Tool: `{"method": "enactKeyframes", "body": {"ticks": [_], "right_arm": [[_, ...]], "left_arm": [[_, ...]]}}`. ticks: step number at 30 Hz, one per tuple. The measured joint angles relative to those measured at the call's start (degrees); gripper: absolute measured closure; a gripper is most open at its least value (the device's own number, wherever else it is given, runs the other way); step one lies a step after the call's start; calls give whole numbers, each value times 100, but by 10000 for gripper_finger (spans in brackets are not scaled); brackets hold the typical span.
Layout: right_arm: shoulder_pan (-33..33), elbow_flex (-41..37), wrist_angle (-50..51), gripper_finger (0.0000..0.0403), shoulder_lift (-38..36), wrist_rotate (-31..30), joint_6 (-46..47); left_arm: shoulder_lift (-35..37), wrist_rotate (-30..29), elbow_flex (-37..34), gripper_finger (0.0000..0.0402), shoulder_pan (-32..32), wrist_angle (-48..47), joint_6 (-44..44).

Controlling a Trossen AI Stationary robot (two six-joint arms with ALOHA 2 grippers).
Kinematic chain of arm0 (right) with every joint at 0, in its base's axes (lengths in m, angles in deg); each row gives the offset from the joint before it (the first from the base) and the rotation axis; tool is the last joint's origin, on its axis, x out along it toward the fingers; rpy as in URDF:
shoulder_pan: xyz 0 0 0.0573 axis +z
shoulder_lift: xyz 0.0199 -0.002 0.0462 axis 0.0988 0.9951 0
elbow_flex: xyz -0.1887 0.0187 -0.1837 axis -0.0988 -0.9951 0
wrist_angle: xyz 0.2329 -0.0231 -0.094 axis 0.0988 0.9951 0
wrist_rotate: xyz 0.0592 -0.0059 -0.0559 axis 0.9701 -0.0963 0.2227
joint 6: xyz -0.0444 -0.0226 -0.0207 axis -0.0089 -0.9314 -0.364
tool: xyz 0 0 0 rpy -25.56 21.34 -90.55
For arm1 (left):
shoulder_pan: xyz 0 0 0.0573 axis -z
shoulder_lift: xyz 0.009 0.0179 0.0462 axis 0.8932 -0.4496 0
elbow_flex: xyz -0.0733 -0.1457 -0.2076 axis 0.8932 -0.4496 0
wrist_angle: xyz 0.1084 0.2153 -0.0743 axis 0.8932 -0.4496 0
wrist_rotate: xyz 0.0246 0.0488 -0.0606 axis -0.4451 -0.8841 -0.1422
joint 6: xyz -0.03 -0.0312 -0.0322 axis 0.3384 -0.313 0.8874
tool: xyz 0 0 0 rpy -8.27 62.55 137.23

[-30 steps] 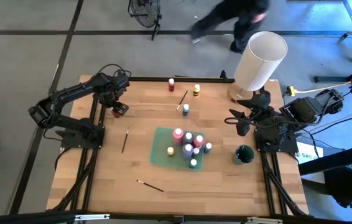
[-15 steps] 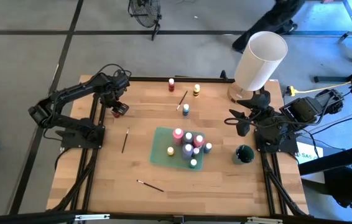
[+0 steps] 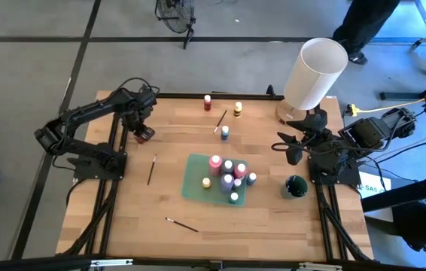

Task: Pick & Place Paint Supplies
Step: Put the small red paint bottle into the light green bin

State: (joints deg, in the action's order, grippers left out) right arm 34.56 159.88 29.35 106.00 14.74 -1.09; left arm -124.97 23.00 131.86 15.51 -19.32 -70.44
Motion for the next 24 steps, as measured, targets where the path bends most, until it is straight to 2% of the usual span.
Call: {"method": "enactKeyframes", "body": {"ticks": [7,12,20,24], "right_arm": [[-1,0,0,157,0,0,0],[0,0,0,157,0,-7,-35],[-127,0,0,157,0,-17,-76],[-203,0,0,157,0,-17,-102]], "left_arm": [[126,99,29,283,0,-327,-61],[315,107,489,283,13,-935,23],[469,41,2089,283,245,-1979,171],[390,364,2981,283,568,-1945,107]]}}
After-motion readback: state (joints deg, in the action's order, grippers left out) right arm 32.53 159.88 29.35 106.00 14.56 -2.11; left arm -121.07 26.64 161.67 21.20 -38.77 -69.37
